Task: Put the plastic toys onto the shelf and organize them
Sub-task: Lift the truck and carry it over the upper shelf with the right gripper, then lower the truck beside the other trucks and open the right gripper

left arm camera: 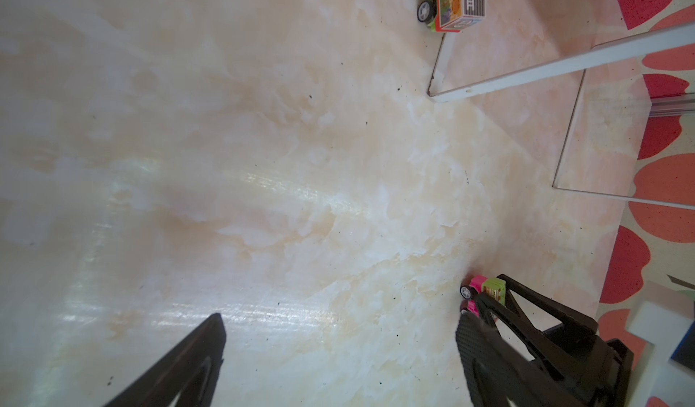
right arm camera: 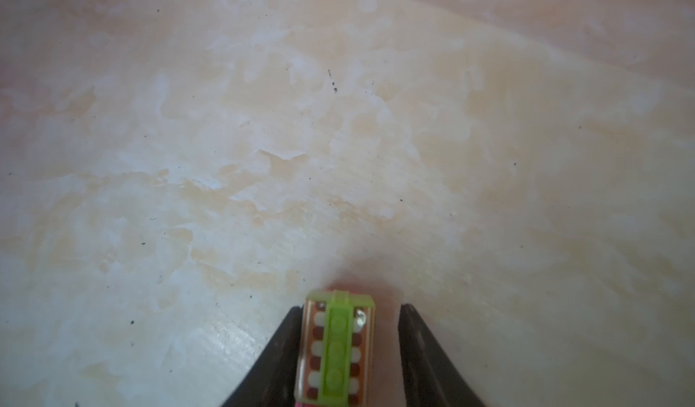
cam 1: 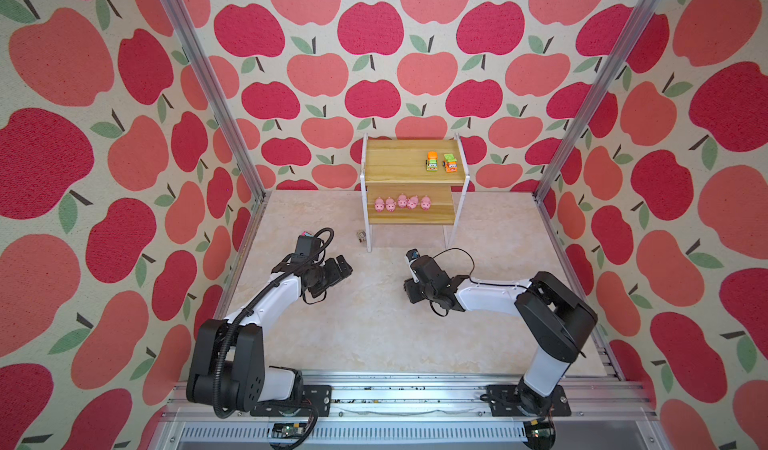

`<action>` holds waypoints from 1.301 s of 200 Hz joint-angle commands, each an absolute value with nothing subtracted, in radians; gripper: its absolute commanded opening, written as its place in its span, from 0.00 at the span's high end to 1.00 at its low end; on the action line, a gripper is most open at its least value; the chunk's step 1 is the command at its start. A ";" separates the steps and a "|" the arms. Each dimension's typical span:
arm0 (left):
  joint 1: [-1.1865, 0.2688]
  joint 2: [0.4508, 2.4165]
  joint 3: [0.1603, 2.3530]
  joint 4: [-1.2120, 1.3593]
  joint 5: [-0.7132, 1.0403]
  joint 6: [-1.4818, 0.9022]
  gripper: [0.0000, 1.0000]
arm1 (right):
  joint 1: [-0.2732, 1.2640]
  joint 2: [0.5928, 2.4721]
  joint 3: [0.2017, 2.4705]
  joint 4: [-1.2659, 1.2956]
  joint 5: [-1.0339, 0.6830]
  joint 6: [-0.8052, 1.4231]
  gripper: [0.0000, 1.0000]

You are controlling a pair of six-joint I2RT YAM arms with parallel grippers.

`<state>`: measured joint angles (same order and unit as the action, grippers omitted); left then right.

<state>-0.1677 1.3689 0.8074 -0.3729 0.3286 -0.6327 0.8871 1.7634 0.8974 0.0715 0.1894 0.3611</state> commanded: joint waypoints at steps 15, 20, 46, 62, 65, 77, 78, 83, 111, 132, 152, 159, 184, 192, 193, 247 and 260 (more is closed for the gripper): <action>-0.170 1.348 0.867 -0.423 0.298 -0.599 0.02 | 0.928 1.739 0.985 -0.049 0.233 0.315 0.79; -0.169 1.346 0.872 -0.429 0.295 -0.596 0.02 | 0.933 1.723 1.007 -0.083 0.236 0.309 0.82; -0.172 1.315 0.898 -0.465 0.281 -0.582 0.02 | 0.968 1.604 1.140 -0.266 0.256 0.268 0.83; -0.182 1.286 0.933 -0.510 0.254 -0.564 0.02 | 0.981 1.526 1.257 -0.383 0.282 0.248 0.83; -0.185 1.279 0.939 -0.519 0.248 -0.560 0.02 | 0.983 1.513 1.276 -0.402 0.289 0.245 0.83; -0.198 1.253 0.971 -0.553 0.218 -0.541 0.02 | 0.982 1.473 1.368 -0.465 0.316 0.220 0.82; -0.200 1.252 0.975 -0.557 0.217 -0.539 0.02 | 0.983 1.470 1.377 -0.469 0.321 0.218 0.82; -0.206 1.244 0.989 -0.572 0.205 -0.531 0.02 | 0.982 1.461 1.418 -0.493 0.338 0.205 0.82; -0.248 1.211 1.083 -0.658 0.145 -0.478 0.02 | 0.954 1.482 1.627 -0.554 0.425 0.137 0.82; -0.285 1.213 1.160 -0.724 0.121 -0.426 0.02 | 0.920 1.536 1.763 -0.535 0.449 0.124 0.81; -0.308 1.234 1.236 -0.791 0.121 -0.374 0.01 | 0.893 1.622 1.896 -0.526 0.484 0.126 0.81; -0.310 1.242 1.257 -0.812 0.128 -0.352 0.01 | 0.884 1.657 1.944 -0.531 0.498 0.131 0.81; -0.314 1.258 1.278 -0.836 0.147 -0.294 0.01 | 0.877 1.781 2.097 -0.536 0.544 0.136 0.81; -0.316 1.254 1.265 -0.828 0.154 -0.289 0.01 | 0.875 1.821 2.144 -0.540 0.558 0.138 0.81; -0.316 1.255 1.263 -0.826 0.154 -0.289 0.01 | 0.874 1.826 2.150 -0.540 0.560 0.138 0.81; -0.325 1.236 1.178 -0.753 0.153 -0.279 0.02 | 0.852 2.087 2.528 -0.637 0.650 0.123 0.79; -0.325 1.232 1.169 -0.742 0.156 -0.278 0.02 | 0.843 2.133 2.597 -0.660 0.665 0.125 0.79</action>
<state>-0.3214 1.2419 1.1896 -0.7666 0.1562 -0.3096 0.8635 2.0823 2.4653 -0.6014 0.5949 0.1425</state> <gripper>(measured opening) 0.984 0.272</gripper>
